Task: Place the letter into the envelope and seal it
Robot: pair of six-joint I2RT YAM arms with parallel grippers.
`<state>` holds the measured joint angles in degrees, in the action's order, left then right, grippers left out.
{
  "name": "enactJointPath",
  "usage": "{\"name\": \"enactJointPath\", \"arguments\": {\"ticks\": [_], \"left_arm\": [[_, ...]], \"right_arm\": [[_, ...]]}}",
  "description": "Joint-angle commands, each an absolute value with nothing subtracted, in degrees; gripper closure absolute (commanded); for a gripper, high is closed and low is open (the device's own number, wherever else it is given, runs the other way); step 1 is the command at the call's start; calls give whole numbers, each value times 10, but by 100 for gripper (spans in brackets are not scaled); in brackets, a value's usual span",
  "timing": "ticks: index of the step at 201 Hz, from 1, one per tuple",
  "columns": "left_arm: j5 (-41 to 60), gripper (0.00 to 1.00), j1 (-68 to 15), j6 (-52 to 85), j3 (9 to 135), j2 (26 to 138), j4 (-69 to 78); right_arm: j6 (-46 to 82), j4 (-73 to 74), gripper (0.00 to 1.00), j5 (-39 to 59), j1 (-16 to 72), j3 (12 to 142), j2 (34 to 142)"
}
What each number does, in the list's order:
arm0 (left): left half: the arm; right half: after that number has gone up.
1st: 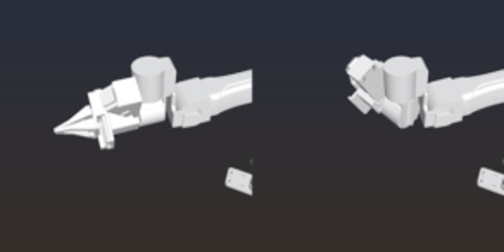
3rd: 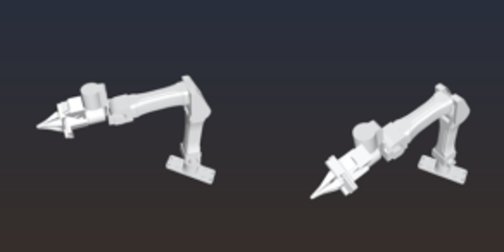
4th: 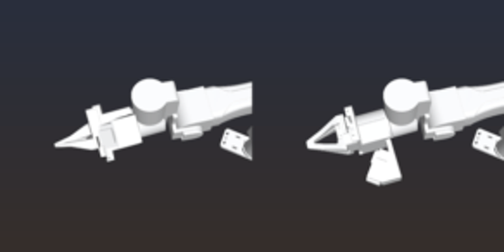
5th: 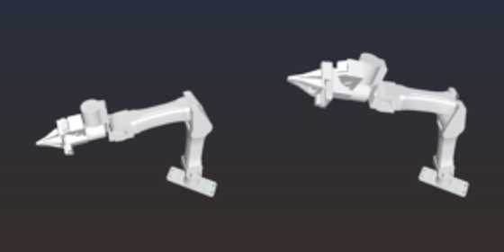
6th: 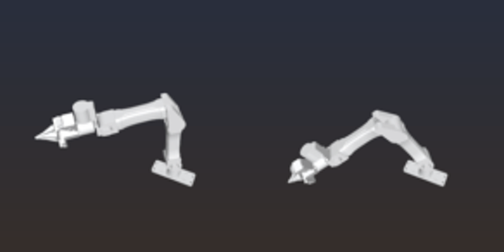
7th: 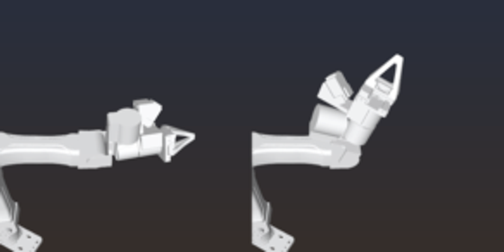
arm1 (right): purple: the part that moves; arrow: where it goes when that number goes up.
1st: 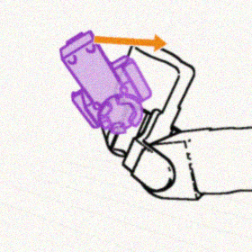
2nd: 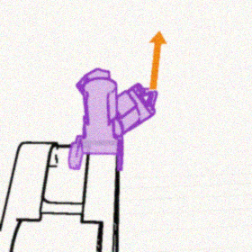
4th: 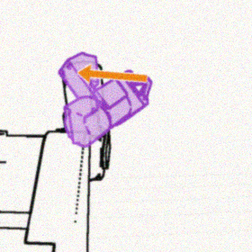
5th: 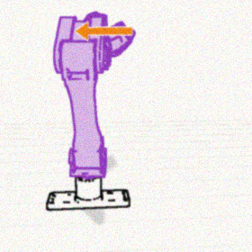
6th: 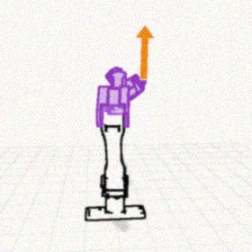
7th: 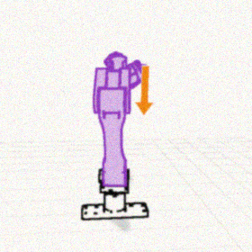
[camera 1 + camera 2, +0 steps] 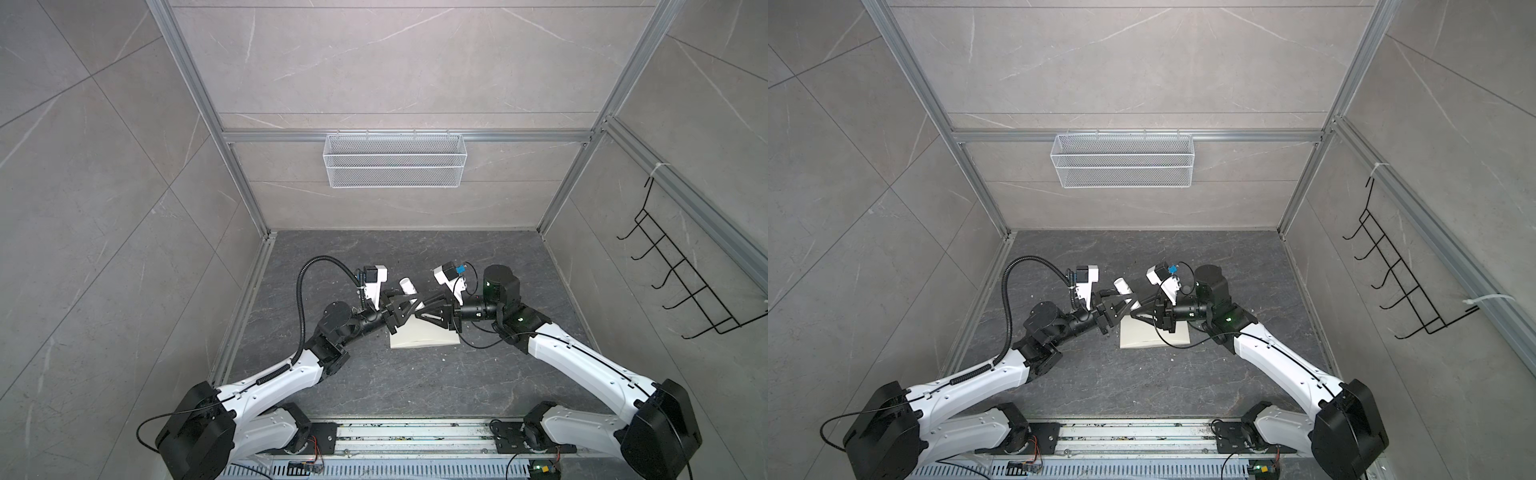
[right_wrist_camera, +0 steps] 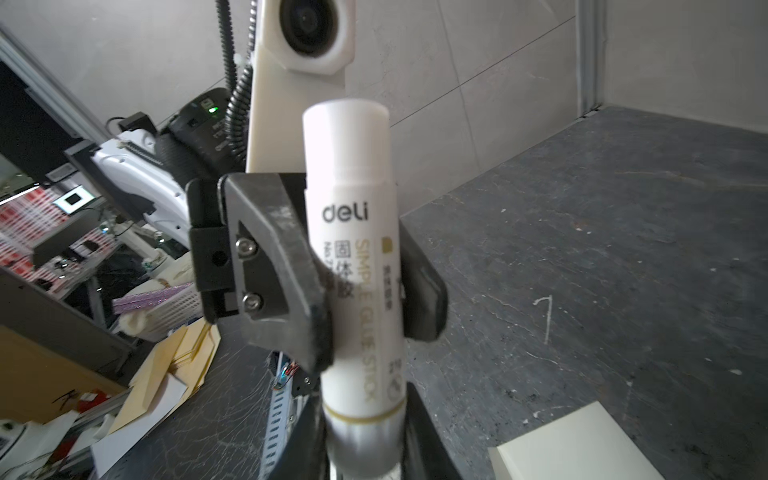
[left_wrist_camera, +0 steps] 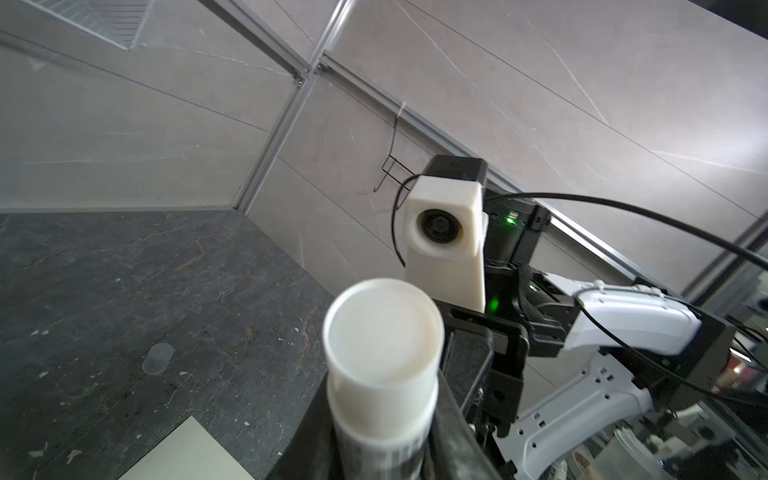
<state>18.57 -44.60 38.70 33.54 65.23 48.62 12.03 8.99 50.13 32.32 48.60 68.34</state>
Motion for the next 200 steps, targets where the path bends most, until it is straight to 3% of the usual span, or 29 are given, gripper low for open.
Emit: {"name": "enactJointPath", "arguments": {"ticks": [1,24,74,120,147,172,200], "left_arm": [[90,100,-445,434,333,650,483],[64,100,-445,464,335,651,491],[59,100,-445,496,343,662,506],[55,100,-445,535,343,683,531],[55,100,-445,546,341,690,545],[55,100,-445,548,340,687,545],[57,100,-445,548,341,684,545]], "right_arm": [[89,96,52,274,338,466,624],[39,181,35,127,375,395,577],[-69,389,26,14,446,276,561],[-153,597,31,-54,510,242,643],[-193,646,34,-72,539,250,688],[-209,675,46,-95,551,257,717],[-218,686,50,-110,555,263,735]]}}
